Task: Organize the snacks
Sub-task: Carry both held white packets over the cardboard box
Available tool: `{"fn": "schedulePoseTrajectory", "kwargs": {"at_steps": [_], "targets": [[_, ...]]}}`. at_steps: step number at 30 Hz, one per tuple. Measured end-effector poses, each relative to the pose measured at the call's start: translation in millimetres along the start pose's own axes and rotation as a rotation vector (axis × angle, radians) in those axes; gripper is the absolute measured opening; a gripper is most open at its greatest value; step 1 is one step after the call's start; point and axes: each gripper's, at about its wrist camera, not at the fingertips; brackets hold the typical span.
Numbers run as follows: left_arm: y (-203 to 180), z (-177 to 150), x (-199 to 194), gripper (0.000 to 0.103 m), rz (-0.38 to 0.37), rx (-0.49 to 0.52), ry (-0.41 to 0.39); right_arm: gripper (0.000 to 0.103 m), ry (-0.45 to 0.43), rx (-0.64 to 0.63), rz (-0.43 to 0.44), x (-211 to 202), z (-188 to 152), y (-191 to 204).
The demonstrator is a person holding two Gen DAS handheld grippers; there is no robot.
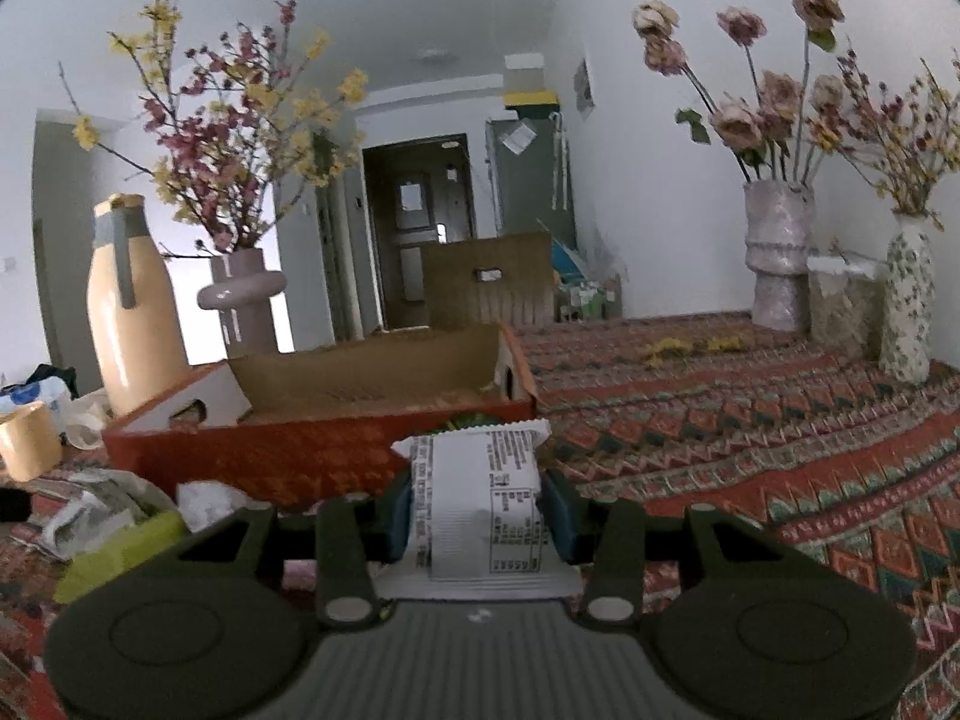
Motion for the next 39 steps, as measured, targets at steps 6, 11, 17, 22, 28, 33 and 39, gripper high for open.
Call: {"fn": "schedulePoseTrajectory", "kwargs": {"at_steps": [6,11,17,22,28,33,39], "targets": [[-3.7,23.3,1.9,0.049,-0.002,0.003,-0.054,0.043,-0.026,-0.029,0.040,0.3,14.9,20.0],[-9.3,42.6,9.1,0.049,0.010,0.019,-0.083,0.043,-0.032,-0.042,0.069,8.3,29.0,35.3],[-15.6,66.4,25.3,0.049,0.018,0.025,-0.112,0.043,-0.031,-0.061,0.095,26.2,44.0,53.7],[-17.0,84.5,43.1,0.049,0.033,0.014,-0.118,0.043,-0.027,-0.071,0.101,47.1,58.2,67.0],[-18.3,102.6,72.2,0.049,0.046,-0.002,-0.116,0.043,-0.022,-0.072,0.099,77.4,73.5,74.4],[-16.1,106.5,103.7,0.049,0.070,-0.038,-0.106,0.043,-0.022,-0.079,0.091,107.1,79.8,74.5],[-13.4,88.2,150.9,0.049,0.066,-0.056,-0.013,0.043,0.028,-0.039,0.080,134.2,63.7,60.8]]}}
Point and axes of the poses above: each gripper's, at about its wrist camera, not at the fingertips, and x roughly the way its jaws point, y to its left, z to its top, and after that the axes turned 13 degrees about x, right-handed
